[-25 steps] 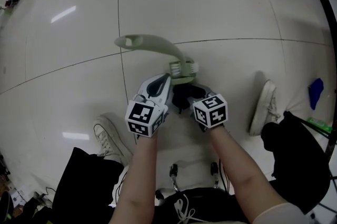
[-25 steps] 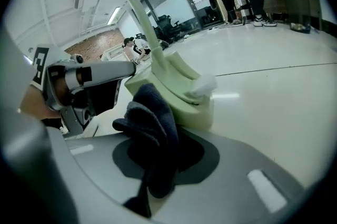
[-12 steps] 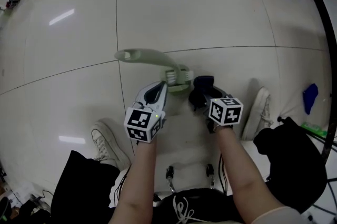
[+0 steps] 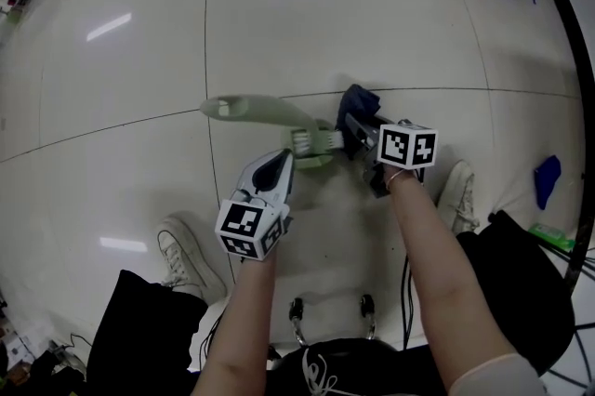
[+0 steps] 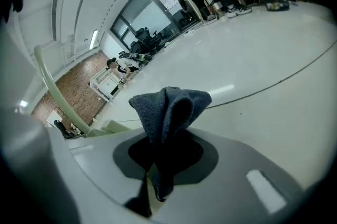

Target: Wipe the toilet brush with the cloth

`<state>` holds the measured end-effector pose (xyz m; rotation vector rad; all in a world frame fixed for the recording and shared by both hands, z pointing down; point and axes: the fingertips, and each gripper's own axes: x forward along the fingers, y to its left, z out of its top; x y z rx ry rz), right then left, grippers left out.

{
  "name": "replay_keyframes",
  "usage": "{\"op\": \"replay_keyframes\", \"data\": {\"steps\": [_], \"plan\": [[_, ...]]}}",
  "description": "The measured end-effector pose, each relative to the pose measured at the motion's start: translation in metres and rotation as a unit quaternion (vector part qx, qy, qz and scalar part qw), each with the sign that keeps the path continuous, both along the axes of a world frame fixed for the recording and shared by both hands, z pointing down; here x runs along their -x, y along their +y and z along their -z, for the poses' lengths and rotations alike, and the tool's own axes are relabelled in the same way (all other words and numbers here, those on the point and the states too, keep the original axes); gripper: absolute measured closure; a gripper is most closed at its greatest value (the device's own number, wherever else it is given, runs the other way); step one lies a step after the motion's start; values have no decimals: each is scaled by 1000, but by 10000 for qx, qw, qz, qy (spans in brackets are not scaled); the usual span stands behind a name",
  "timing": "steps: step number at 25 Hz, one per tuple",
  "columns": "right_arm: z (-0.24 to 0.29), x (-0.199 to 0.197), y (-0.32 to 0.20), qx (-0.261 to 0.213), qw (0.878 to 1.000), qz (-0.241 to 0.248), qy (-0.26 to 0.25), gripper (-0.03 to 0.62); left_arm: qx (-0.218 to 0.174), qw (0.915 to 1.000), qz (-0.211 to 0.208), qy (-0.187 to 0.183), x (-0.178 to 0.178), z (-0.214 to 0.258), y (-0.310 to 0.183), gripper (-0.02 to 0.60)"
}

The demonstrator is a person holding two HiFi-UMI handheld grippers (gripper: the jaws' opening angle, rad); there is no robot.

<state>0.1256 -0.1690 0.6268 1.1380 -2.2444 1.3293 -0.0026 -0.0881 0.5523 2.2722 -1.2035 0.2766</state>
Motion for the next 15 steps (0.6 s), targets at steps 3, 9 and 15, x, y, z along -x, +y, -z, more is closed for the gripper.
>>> {"op": "replay_keyframes", "data": {"steps": [3, 9, 15], "plan": [[-11, 13, 6, 331, 9985, 181, -395, 530, -45, 10000, -19, 47, -1, 0, -1, 575], [-18, 12, 25, 514, 9967, 202, -601, 530, -54, 10000, 29, 72, 0, -2, 0, 575], [-19, 9, 55, 950, 9908, 129, -954, 531, -48, 9999, 33, 90, -1, -1, -2, 575]]}}
